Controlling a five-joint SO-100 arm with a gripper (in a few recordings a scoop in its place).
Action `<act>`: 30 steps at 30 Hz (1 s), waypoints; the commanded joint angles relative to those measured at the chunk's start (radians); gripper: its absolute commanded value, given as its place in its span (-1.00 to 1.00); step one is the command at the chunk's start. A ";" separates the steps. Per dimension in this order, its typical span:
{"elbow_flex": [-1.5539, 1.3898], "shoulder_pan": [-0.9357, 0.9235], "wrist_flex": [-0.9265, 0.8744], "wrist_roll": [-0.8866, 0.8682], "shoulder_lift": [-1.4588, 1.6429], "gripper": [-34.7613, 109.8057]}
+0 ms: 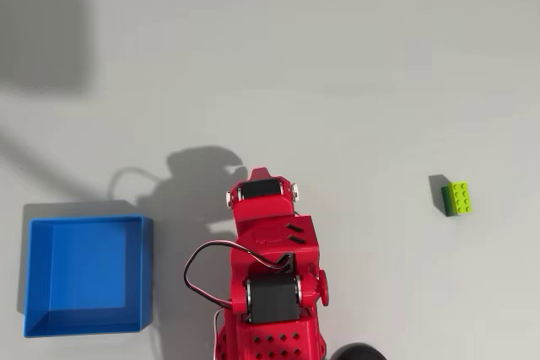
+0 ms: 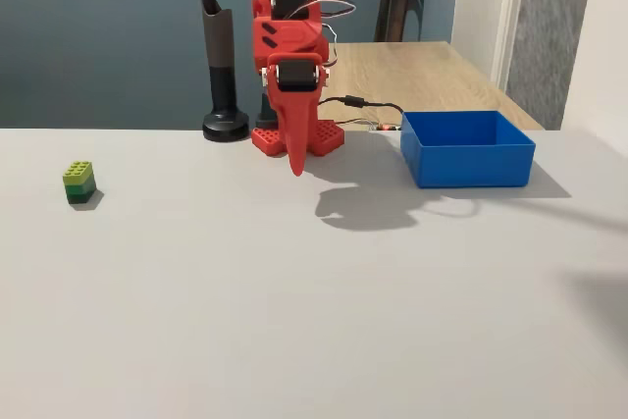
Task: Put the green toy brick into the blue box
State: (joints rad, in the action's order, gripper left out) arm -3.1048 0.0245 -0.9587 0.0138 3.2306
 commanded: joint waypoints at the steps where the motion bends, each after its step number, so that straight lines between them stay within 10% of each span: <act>1: 0.003 0.003 0.015 0.006 0.011 -0.52; 30: 0.009 0.000 0.015 -0.006 0.011 -0.52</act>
State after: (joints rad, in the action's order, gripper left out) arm -3.1048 0.0245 -0.9587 0.0046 3.2306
